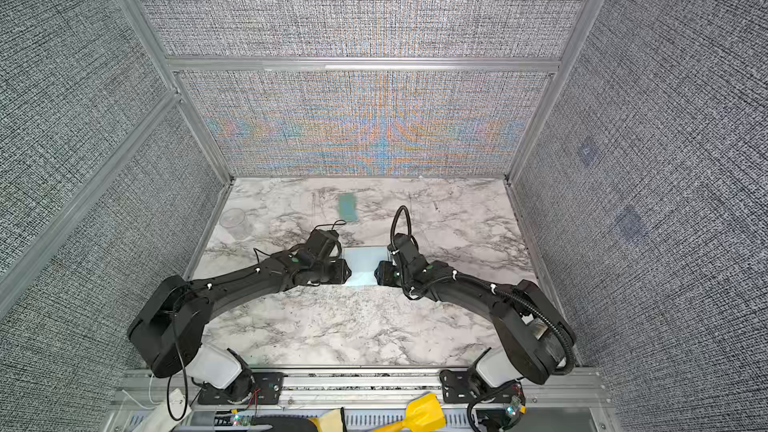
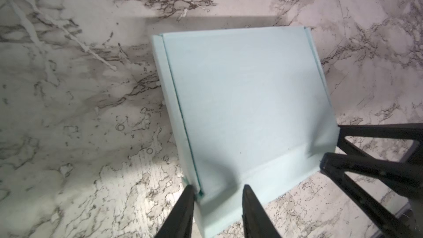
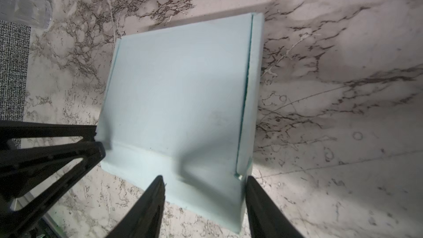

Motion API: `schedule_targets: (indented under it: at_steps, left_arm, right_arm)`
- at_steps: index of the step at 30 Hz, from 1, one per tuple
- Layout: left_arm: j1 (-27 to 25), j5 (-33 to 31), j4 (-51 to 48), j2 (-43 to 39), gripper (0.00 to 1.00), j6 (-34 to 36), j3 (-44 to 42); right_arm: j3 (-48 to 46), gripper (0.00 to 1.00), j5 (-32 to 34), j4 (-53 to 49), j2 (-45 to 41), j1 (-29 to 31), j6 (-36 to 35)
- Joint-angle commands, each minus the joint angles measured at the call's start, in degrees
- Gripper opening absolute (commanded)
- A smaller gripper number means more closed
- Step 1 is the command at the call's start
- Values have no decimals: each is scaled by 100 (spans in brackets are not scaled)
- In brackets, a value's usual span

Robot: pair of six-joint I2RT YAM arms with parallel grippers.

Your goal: Fold the paper box

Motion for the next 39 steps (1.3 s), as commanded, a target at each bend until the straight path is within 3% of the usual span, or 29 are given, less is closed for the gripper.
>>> schedule_targets:
  at_steps: [1,29,35,39]
  left_arm:
    - [-25,252,45,20,38,-41,72]
    - [-31,814,-815,-112,39,-183,274]
    - [-30,292,-1078,-395,41,-181,185]
    - [-33,-16,-1099,-783,49,-290,-99]
  right_arm:
    - [179,58,-55,-346,38,41,168]
    - [666,62,-228,-1210,212,24,732]
    - [360,62,186,-1165,-212,24,451]
    - [-60,63,387,-791,-570,33,111]
